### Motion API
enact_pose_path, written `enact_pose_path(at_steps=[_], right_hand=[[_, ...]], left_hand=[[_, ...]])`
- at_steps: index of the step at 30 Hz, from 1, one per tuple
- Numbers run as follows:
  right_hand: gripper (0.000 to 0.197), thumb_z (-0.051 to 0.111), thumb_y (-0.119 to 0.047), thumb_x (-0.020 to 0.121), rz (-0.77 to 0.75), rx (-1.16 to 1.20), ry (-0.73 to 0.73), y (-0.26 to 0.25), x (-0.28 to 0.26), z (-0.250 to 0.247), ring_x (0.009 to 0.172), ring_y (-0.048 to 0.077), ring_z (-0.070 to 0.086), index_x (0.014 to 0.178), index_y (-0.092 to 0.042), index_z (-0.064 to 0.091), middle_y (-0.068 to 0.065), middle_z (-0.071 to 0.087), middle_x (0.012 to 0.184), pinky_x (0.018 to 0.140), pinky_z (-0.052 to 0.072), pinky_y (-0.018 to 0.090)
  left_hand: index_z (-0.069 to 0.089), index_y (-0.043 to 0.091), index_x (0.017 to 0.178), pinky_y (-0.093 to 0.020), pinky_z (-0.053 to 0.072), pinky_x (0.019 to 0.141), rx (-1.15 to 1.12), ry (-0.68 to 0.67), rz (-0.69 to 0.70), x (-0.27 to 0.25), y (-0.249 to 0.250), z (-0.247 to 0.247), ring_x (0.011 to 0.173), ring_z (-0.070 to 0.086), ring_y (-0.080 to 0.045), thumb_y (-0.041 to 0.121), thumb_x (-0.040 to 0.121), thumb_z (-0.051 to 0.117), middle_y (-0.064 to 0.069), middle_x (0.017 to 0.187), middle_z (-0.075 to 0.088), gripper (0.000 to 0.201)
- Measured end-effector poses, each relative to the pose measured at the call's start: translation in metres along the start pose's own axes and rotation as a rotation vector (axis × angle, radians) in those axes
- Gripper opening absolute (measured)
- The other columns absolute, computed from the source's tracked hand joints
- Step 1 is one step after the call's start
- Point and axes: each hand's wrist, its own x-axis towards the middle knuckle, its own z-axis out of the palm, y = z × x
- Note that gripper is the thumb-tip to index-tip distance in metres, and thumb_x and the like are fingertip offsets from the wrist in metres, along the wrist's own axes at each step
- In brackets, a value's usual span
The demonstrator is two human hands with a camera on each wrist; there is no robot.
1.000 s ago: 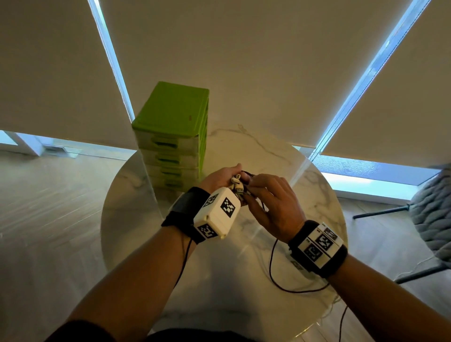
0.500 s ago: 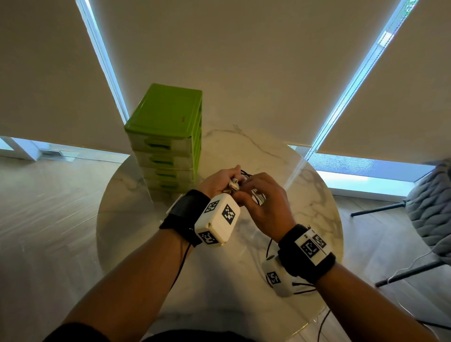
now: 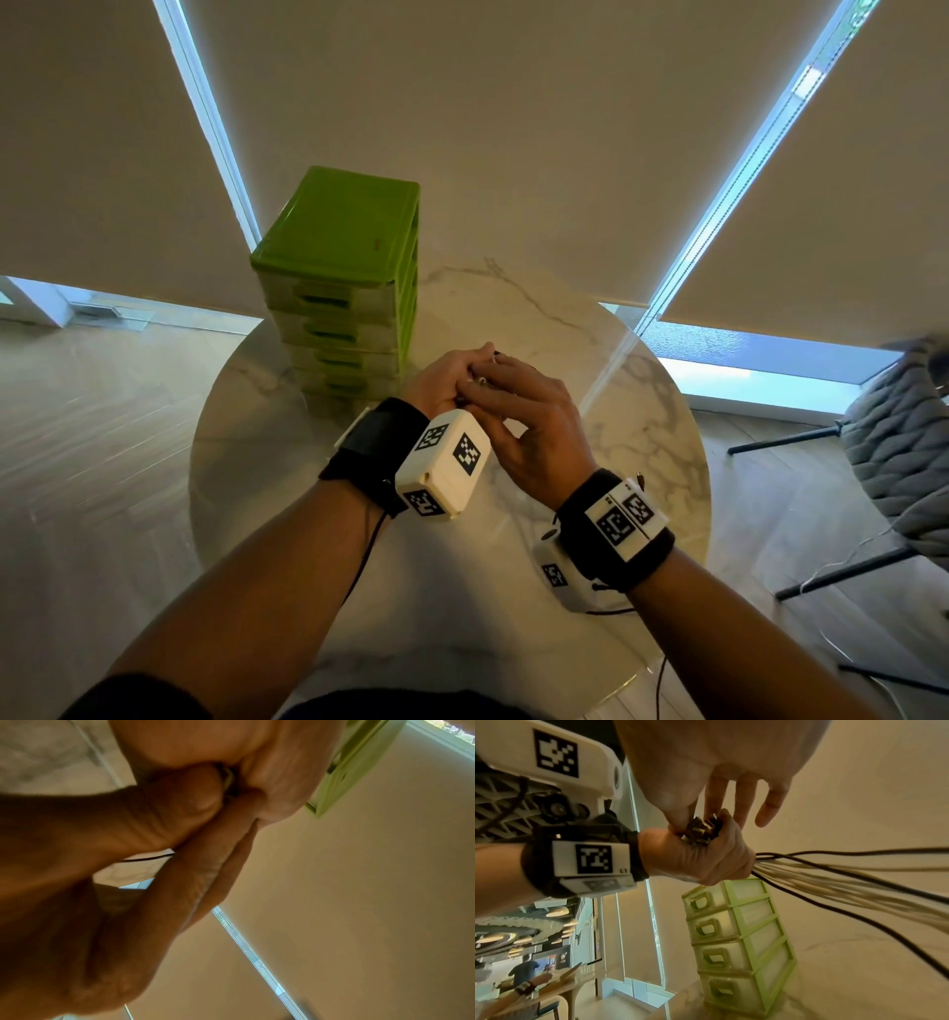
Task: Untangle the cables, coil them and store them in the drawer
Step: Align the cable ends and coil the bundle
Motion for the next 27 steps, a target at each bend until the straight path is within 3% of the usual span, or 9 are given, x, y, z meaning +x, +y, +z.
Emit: enact_pose_path(at_steps=[4, 8, 11, 14, 16, 18, 20, 25, 27], right_hand=[[0.035, 0.060, -0.033, 0.093, -0.069, 0.020, -0.046, -0.001, -0.002, -0.003, 0.130, 0.023, 0.048, 0.124, -0.017, 0.064, 0.006, 0.059, 0.132, 0.101, 0.043, 0.049], [0.026, 0.065, -0.022, 0.090, -0.099, -0.100, 0.013, 0.004, 0.002, -0.001, 0.134, 0.026, 0.043, 0.116, -0.021, 0.069, 0.005, 0.058, 0.134, 0.103, 0.041, 0.047], [0.032, 0.063, -0.027, 0.091, -0.006, 0.038, -0.013, -0.002, 0.004, -0.001, 0.134, 0.024, 0.044, 0.122, -0.022, 0.065, 0.004, 0.055, 0.137, 0.104, 0.041, 0.051], [0.059, 0.064, -0.042, 0.088, 0.104, 0.181, -0.025, -0.009, 0.003, -0.004, 0.133, 0.018, 0.044, 0.139, -0.021, 0.047, 0.003, 0.050, 0.142, 0.104, 0.043, 0.047], [0.066, 0.065, -0.046, 0.086, 0.074, 0.145, -0.064, -0.007, 0.003, -0.005, 0.132, 0.018, 0.045, 0.142, -0.020, 0.042, 0.004, 0.048, 0.143, 0.104, 0.043, 0.045], [0.056, 0.060, -0.048, 0.087, 0.042, 0.095, -0.086, 0.000, 0.007, -0.003, 0.129, 0.019, 0.048, 0.136, -0.021, 0.052, 0.004, 0.049, 0.141, 0.102, 0.045, 0.045], [0.049, 0.058, -0.046, 0.089, 0.053, 0.114, -0.074, 0.007, 0.011, 0.001, 0.129, 0.019, 0.048, 0.130, -0.020, 0.058, 0.003, 0.050, 0.140, 0.102, 0.045, 0.046], [0.042, 0.065, -0.022, 0.089, 0.029, 0.128, -0.009, 0.015, 0.018, 0.005, 0.128, 0.020, 0.048, 0.130, -0.022, 0.056, 0.003, 0.049, 0.140, 0.101, 0.045, 0.046], [0.042, 0.065, -0.020, 0.090, 0.049, 0.135, 0.009, 0.014, 0.022, 0.002, 0.129, 0.019, 0.047, 0.131, -0.023, 0.056, 0.002, 0.048, 0.141, 0.102, 0.044, 0.044]], left_hand=[[0.057, 0.007, 0.098, -0.022, 0.054, 0.053, 0.029, -0.010, -0.023, -0.002, 0.002, -0.001, 0.062, 0.065, -0.015, 0.038, 0.101, 0.033, -0.007, 0.073, 0.064, 0.039], [0.054, 0.010, 0.086, -0.016, 0.045, 0.037, -0.055, -0.027, -0.030, -0.002, 0.006, 0.005, 0.044, 0.055, -0.009, 0.033, 0.101, 0.037, -0.003, 0.067, 0.051, 0.032], [0.047, 0.013, 0.077, -0.016, 0.039, 0.032, -0.022, -0.037, -0.062, -0.004, 0.009, 0.002, 0.036, 0.047, -0.008, 0.038, 0.101, 0.036, 0.000, 0.052, 0.047, 0.036], [0.046, 0.013, 0.078, -0.017, 0.047, 0.046, 0.044, -0.016, 0.002, -0.004, 0.009, -0.003, 0.059, 0.044, -0.009, 0.034, 0.088, 0.049, -0.001, 0.071, 0.039, 0.024], [0.049, 0.011, 0.082, -0.020, 0.050, 0.052, 0.055, 0.005, 0.018, -0.003, 0.010, -0.006, 0.066, 0.046, -0.011, 0.039, 0.083, 0.052, -0.004, 0.077, 0.040, 0.028], [0.052, 0.008, 0.085, -0.021, 0.051, 0.050, 0.081, 0.012, 0.011, -0.001, 0.010, -0.006, 0.057, 0.058, -0.012, 0.047, 0.093, 0.043, -0.006, 0.069, 0.055, 0.041], [0.051, 0.008, 0.082, -0.019, 0.047, 0.041, 0.032, 0.025, -0.011, 0.001, 0.012, -0.006, 0.045, 0.059, -0.013, 0.050, 0.098, 0.034, -0.004, 0.055, 0.058, 0.048], [0.051, 0.009, 0.077, -0.017, 0.044, 0.037, -0.077, 0.025, 0.017, 0.003, 0.021, 0.002, 0.043, 0.059, -0.014, 0.046, 0.100, 0.037, -0.004, 0.051, 0.056, 0.046], [0.050, 0.010, 0.076, -0.019, 0.047, 0.039, -0.122, 0.052, 0.003, 0.006, 0.025, 0.005, 0.045, 0.059, -0.014, 0.043, 0.099, 0.043, -0.003, 0.053, 0.054, 0.041]])
